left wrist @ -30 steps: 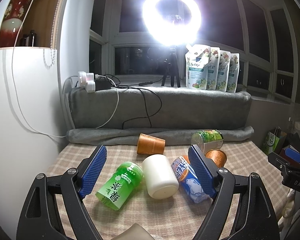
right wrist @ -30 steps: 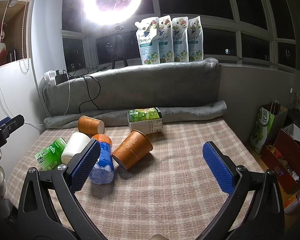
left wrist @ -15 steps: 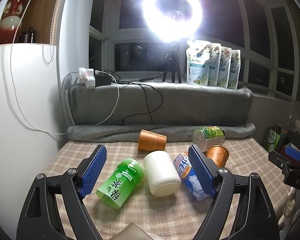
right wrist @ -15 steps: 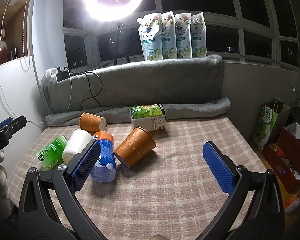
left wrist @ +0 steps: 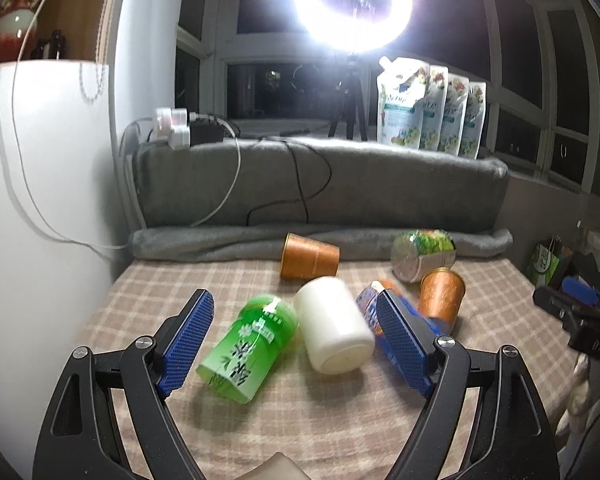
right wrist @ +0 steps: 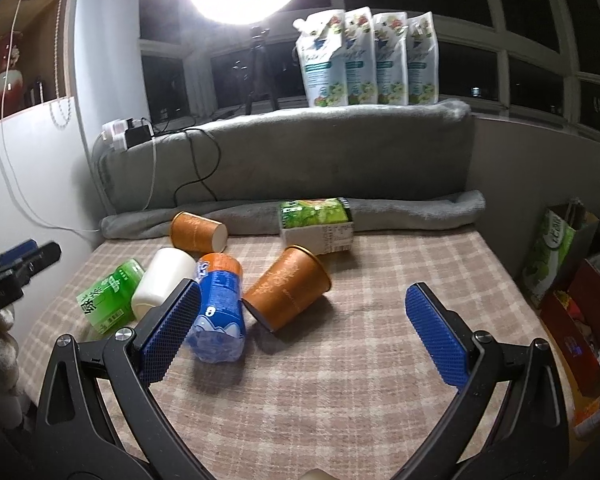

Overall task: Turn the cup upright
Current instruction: 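Move the right gripper toward the orange-gold cup lying on its side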

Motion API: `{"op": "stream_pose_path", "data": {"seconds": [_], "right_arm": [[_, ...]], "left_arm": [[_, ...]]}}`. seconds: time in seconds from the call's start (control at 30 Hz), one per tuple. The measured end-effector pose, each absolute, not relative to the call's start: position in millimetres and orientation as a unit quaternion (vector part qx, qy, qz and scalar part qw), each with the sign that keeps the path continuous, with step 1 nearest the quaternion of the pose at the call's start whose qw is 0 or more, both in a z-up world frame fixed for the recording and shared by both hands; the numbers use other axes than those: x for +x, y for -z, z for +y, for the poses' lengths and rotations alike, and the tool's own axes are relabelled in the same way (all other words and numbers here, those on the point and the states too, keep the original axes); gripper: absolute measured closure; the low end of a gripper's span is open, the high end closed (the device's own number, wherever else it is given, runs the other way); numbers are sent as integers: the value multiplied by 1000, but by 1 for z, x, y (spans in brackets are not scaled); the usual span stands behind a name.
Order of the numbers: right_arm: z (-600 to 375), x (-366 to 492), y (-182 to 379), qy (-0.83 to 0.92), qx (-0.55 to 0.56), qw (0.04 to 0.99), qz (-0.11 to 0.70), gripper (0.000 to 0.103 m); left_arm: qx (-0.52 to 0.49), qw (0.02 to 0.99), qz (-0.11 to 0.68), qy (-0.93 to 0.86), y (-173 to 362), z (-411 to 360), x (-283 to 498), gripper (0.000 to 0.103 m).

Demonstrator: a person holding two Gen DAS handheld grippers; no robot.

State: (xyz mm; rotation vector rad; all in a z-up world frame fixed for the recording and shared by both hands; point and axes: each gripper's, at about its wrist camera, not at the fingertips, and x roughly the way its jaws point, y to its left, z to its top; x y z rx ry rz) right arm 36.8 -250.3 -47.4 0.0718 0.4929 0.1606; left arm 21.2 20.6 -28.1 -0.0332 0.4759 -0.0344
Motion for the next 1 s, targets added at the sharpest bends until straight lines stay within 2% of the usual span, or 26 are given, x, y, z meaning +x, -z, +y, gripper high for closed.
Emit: {"op": "stream_pose_path", "data": {"seconds": [0.27,0.47,0.9,1.0], "right_arm": [[-237,67,43,-129,9,957,259,0],[-206,108,33,-186,-54,941,278,0],[-105,216,35,-302,-199,859,361,2],[-77,250,53,-319,-230,825,405,10]], "left_arm": [[-35,958,284,1,50,49,19,20],[-41,952,305,-14,62,63,12,20],[-66,950,298,-59,63,91,5,20],[-97,943,314,-60,70,103,8,20]]}}
